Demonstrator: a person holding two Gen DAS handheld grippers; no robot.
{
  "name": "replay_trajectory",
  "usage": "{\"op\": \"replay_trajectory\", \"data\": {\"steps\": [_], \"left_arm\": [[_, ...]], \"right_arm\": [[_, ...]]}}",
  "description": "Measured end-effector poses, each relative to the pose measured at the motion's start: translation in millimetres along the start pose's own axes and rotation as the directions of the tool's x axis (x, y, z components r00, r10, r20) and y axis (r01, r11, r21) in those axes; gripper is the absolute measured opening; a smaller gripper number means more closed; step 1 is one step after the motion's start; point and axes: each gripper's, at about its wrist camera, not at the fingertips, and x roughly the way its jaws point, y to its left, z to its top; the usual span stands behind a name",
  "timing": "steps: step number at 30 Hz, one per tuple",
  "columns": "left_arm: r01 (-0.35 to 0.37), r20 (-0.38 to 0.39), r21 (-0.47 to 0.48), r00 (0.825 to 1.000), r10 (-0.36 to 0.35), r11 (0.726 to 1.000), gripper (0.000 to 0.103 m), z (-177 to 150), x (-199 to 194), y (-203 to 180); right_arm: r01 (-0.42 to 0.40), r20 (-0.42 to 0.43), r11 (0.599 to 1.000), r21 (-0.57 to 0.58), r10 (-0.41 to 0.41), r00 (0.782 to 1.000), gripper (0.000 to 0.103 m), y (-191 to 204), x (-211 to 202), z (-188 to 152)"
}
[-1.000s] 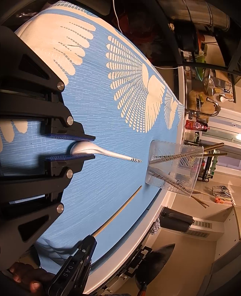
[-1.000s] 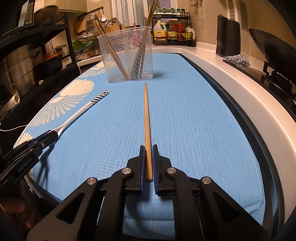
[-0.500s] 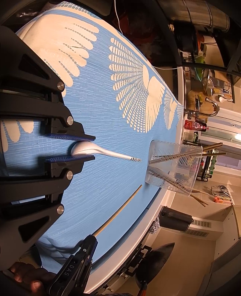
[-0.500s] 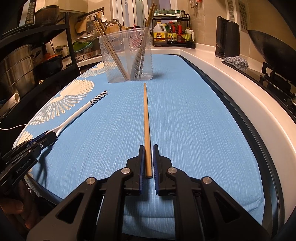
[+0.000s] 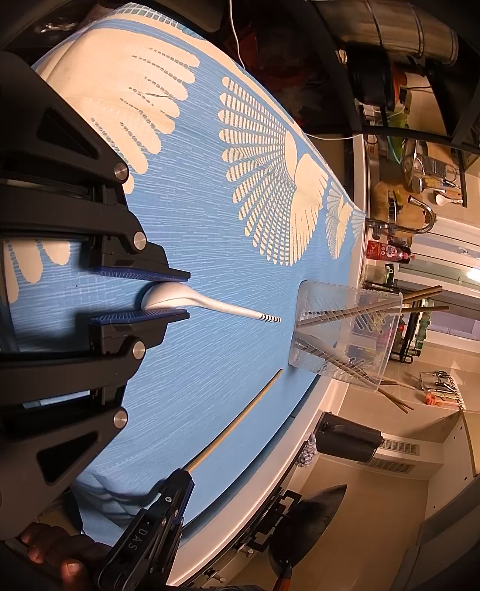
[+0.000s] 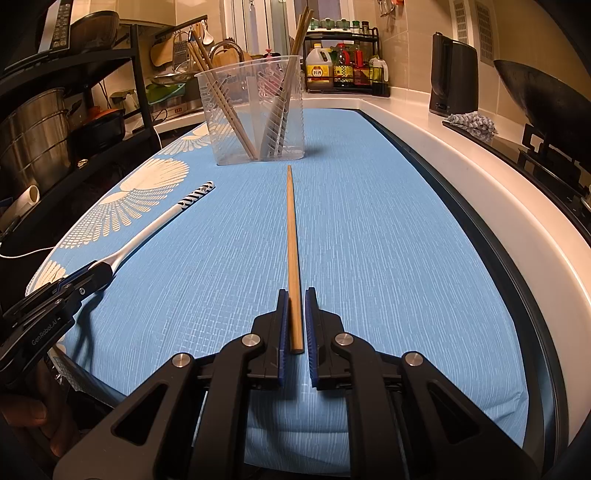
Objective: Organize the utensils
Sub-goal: 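Hold the white spoon in the left tool and the chopstick in the right tool, then lift the spoon and chopstick off the cloth with both tools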
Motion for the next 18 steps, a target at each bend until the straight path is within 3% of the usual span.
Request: {"op": "replay_trajectory", "data": {"steps": [18], "left_arm": [[-0.012, 0.004, 0.015, 1.000, 0.012, 1.000, 0.015, 1.2, -2.8, 0.2]], "right_arm": [[-0.001, 0.000, 1.000, -0.010, 0.001, 1.000, 0.007, -0.2, -2.8, -0.4]]}}
